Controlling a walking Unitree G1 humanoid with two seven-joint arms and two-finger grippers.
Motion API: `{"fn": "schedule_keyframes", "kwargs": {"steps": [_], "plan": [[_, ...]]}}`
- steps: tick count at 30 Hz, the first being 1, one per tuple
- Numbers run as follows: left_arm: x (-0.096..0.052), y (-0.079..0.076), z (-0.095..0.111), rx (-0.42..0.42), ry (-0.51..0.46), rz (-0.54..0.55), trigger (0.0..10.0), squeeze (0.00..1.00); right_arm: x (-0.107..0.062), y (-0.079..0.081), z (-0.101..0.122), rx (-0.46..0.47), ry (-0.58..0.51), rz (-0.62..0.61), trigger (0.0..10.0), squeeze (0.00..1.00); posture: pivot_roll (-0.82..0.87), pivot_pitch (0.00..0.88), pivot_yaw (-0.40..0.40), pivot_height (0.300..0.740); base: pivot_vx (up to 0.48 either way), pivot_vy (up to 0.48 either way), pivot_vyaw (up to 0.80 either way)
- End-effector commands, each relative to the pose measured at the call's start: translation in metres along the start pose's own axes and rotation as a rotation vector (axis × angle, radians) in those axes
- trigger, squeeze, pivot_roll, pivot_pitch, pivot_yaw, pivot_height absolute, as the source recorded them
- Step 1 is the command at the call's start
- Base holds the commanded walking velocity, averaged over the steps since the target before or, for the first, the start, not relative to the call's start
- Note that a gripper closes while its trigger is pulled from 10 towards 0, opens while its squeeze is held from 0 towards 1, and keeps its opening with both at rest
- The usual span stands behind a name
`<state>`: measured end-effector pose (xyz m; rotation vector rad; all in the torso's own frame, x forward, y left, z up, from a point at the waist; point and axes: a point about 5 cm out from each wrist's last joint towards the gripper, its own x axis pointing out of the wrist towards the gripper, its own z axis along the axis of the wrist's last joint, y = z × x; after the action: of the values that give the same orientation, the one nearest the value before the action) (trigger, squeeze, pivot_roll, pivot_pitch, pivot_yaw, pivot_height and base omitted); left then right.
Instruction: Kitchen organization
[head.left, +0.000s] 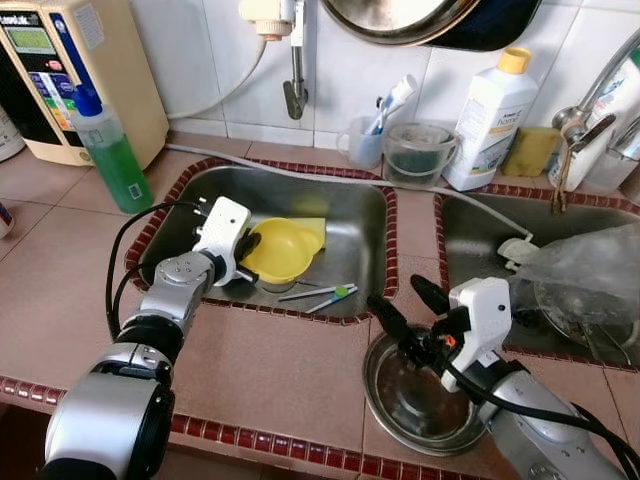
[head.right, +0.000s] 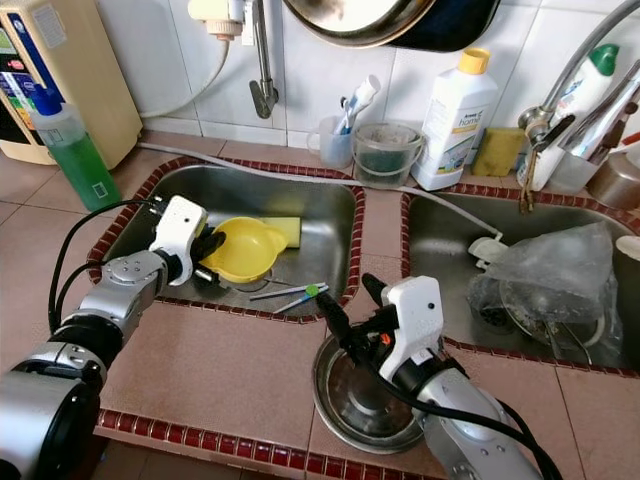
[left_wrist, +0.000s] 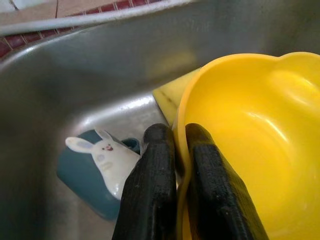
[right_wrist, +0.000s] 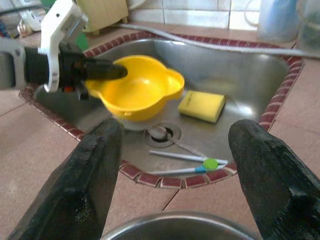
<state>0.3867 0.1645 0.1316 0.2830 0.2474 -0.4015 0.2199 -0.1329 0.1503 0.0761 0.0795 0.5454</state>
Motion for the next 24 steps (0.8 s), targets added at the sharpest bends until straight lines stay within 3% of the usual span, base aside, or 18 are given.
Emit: {"fn": "schedule_keyframes", "kwargs": {"steps": [1, 4, 5, 7, 8, 24], "plan": [[0.0, 0.0067, 0.0091, 0.022, -0.019, 0.013, 10.0, 0.0, -0.0023, 0.0031, 0.0056, -0.005, -0.011, 0.012, 10.0, 0.0, -0.14, 0.111, 0.044, 0.74, 0.0, 0.0, 0.0], [0.0001, 0.0076, 0.0105, 0.017, -0.023, 0.014, 10.0, 0.0, -0.002, 0.0034, 0.0058, -0.003, -0.009, 0.012, 10.0, 0.0, -0.14, 0.107, 0.046, 0.74, 0.0, 0.0, 0.0], [0.0003, 0.0078, 0.0114, 0.01, -0.026, 0.01, 10.0, 0.66, -0.002, 0.0034, 0.0062, -0.002, -0.009, 0.013, 10.0, 0.0, -0.14, 0.102, 0.049, 0.74, 0.0, 0.0, 0.0], [0.0004, 0.0077, 0.0115, 0.007, -0.026, 0.008, 10.0, 0.66, -0.002, 0.0034, 0.0064, -0.002, -0.01, 0.013, 10.0, 0.0, -0.14, 0.102, 0.049, 0.74, 0.0, 0.0, 0.0], [0.0005, 0.0076, 0.0115, 0.005, -0.026, 0.007, 10.0, 1.0, -0.002, 0.0034, 0.0065, -0.002, -0.01, 0.013, 10.0, 0.0, -0.14, 0.102, 0.049, 0.74, 0.0, 0.0, 0.0], [0.0013, 0.0096, 0.0182, -0.025, -0.047, 0.002, 10.0, 1.0, 0.0066, 0.0003, 0.0105, -0.004, -0.03, 0.014, 10.0, 0.0, -0.11, 0.1, 0.04, 0.74, 0.0, 0.0, 0.0]]}}
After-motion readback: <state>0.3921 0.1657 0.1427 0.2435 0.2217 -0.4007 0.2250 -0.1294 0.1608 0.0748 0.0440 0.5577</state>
